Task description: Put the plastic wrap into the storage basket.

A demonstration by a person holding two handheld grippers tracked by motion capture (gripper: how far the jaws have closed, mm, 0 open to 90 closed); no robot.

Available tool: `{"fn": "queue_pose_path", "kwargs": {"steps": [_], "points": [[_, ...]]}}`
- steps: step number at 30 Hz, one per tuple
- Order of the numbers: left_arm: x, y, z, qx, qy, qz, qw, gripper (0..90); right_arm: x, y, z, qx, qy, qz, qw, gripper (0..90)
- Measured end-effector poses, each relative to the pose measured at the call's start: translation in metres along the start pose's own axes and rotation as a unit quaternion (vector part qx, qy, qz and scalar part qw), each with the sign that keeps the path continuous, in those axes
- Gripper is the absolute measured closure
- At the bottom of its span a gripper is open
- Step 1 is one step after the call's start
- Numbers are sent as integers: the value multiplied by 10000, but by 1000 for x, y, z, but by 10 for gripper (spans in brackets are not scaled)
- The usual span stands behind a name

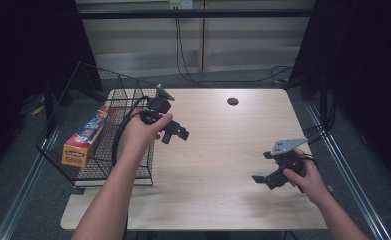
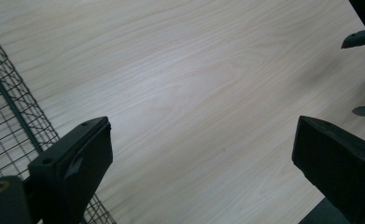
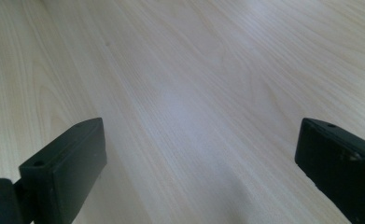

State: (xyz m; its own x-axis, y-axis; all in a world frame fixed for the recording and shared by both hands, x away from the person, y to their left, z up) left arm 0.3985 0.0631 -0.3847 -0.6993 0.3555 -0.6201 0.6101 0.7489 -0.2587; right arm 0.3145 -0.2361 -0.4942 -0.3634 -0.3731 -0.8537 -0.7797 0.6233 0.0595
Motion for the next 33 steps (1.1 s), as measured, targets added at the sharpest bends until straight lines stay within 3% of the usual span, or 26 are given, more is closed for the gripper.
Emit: {"fn": "queue_pose_path", "kwargs": {"steps": [23, 28, 33], "points": [[20, -31, 34, 456, 133, 299, 9984, 56, 2, -1, 0, -9, 34, 18, 10000, 21], [25, -37, 44, 521, 123, 297, 9981, 57, 2, 0, 0, 8, 42, 9, 10000, 20], [30, -48, 54, 724, 45, 299, 9969, 54, 3, -1, 0, 7, 43, -3, 10000, 21]]}}
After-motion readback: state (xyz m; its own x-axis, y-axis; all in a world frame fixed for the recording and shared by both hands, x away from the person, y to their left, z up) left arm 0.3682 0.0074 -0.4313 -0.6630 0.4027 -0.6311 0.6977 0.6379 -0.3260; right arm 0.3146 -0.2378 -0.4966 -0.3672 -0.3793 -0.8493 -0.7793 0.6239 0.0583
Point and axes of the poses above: each handheld gripper's, and its own axes: z roughly forward along the jaws, x roughly out of its underside, y roughly to its left, the point moved 7 cm from there along z, roughly forward along the jaws, and after that the axes turned 13 degrees about -y, right-handed, at the moved point
